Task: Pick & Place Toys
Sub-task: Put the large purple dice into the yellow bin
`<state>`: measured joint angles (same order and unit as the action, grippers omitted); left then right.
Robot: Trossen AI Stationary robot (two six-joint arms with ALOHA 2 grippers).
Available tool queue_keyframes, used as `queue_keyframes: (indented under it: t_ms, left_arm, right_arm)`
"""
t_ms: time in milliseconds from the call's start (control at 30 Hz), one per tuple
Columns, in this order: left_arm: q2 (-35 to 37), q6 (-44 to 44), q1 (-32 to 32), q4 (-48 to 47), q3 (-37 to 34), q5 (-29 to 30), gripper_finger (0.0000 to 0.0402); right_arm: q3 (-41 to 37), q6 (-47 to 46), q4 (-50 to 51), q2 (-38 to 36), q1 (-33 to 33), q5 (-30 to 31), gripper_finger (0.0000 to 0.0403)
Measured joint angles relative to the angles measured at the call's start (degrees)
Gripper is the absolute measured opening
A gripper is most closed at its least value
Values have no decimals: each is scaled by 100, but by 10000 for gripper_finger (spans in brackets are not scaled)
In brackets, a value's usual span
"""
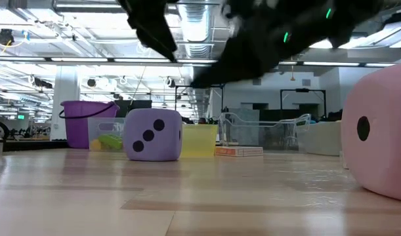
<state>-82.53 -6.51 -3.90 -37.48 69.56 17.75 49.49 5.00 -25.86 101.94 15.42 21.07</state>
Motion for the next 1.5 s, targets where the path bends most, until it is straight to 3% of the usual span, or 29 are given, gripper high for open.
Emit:
queue_keyframes:
  t_ms: [267, 600, 767, 1000, 1200, 1500]
  left_arm:
    - [572, -36, 4, -587, -4, 753, 301]
    - [750, -650, 0, -1094, -2, 988, 301]
    - [749, -881, -11, -899, -346, 987, 301]
    - [749, -858, -48, 303, -1629, 962, 301]
    - [751, -974, -298, 1261, -2563, 945, 301]
    - [753, -1540, -502, 1493, -3079, 949, 301]
  right_arm:
    - [-32, -208, -516, 1013, -203, -195, 363]
    - [-1085, -15, -3186, 1092, -238, -227, 363]
    - [-1734, -624, -4344, 1092, -553, -796, 363]
    - [-1929, -1105, -4365, 1144, -514, -853, 363]
    - [-1589, -1129, -4513, 1745, -486, -617, 363]
    - [-947, -1271, -4469, 2512, -485, -783, 363]
